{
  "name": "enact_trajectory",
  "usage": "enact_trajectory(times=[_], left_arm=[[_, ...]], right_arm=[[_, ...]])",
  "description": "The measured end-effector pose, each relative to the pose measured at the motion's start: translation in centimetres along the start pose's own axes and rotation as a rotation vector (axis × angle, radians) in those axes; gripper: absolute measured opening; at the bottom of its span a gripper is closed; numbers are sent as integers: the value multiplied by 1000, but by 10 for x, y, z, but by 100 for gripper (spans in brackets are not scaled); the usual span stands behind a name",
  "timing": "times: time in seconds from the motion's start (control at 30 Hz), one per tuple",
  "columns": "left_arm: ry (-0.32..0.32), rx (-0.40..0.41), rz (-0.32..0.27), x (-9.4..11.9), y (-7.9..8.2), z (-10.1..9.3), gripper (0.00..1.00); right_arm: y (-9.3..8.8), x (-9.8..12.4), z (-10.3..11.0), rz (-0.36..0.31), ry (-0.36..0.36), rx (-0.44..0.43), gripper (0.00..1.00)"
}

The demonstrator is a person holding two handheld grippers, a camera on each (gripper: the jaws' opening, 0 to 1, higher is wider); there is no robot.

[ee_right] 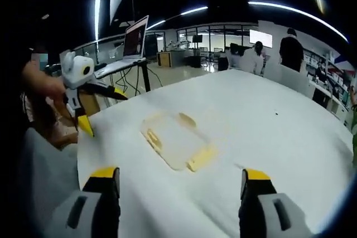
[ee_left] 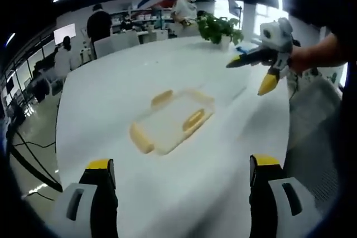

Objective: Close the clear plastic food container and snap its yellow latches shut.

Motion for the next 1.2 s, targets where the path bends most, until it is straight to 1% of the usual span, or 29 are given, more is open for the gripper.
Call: enact_trajectory(times=[0.03, 0.07, 0.1, 0.13, 0.17, 0.2, 0.27, 0.3, 0.37, 0.43, 0.47, 0.5, 0.57, 0.6, 0.63, 0.67, 0.8, 0.87, 0.9, 0.97, 1.0, 1.03, 1.07, 1.1, 1.2], left_arm=[[-3, -11, 24, -2, -2, 2, 99], [-7, -12, 30, -4, -2, 3, 99], [-17, -15, 34, -7, -2, 4, 99], [-23, -24, 40, -8, -2, 4, 99], [-27, -38, 52, -9, -3, 5, 99], [-31, -60, 71, -12, -4, 7, 99], [-39, -92, 84, -15, -3, 9, 99], [-41, -106, 88, -16, -3, 10, 99], [-43, -138, 99, -19, -1, 13, 99], [-47, -166, 105, -22, -1, 16, 99], [-54, -178, 111, -23, -1, 17, 99], [-64, -181, 107, -24, 0, 18, 99], [-75, -189, 109, -25, 0, 19, 99], [-82, -207, 115, -26, -1, 18, 99], [-88, -254, 131, -27, -2, 19, 99], [-91, -270, 139, -27, -3, 19, 99], [-126, -251, 132, -30, -1, 16, 99], [-135, -269, 138, -32, 0, 16, 99], [-137, -285, 144, -32, -1, 18, 99], [-146, -306, 159, -35, -2, 20, 99], [-157, -311, 172, -36, -3, 20, 98], [-161, -325, 197, -38, -7, 24, 97], [-160, -340, 209, -39, -7, 27, 96], [-160, -351, 217, -40, -6, 30, 95], [-156, -353, 229, -42, -3, 36, 95]], right_arm=[[-1, -1, -1, 7, 2, 25, 89], [-2, -1, -2, 23, 3, 86, 88], [-1, -2, -1, 24, 7, 139, 87], [-1, -4, 1, 29, 17, 169, 86], [-2, -5, 1, 40, 21, 165, 85], [-2, -7, 0, 37, 23, 162, 85], [1, -9, -2, 22, 28, 173, 84], [1, -11, -3, 30, 36, 176, 84], [0, -14, -5, 40, 49, 213, 84], [0, -18, -7, 53, 62, 222, 85], [-2, -18, -9, 79, 65, 270, 85], [0, -20, -8, 81, 70, 334, 85], [3, -22, -9, 76, 80, 323, 85], [4, -23, -10, 74, 83, 324, 85], [5, -24, -10, 72, 84, 329, 85], [6, -26, -12, 75, 90, 334, 85], [7, -32, -13, 80, 111, 351, 85], [9, -33, -15, 68, 117, 355, 84], [10, -34, -15, 62, 125, 358, 84], [9, -38, -16, 72, 150, 362, 85], [9, -40, -17, 74, 154, 371, 85], [8, -42, -19, 76, 158, 372, 85], [8, -44, -20, 81, 162, 368, 84], [7, -45, -21, 93, 169, 367, 84], [8, -46, -21, 96, 186, 379, 83]])
Point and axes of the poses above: the point that each gripper's makers call its tool centre point, and the gripper's own axes: x roughly backward along the fingers, z roughly to its left, y roughly out of its top, the point moved 3 cm from there along x, roughly backward along the fingers, and after that the axes turned 10 degrees about x, right-handed, at the moved point
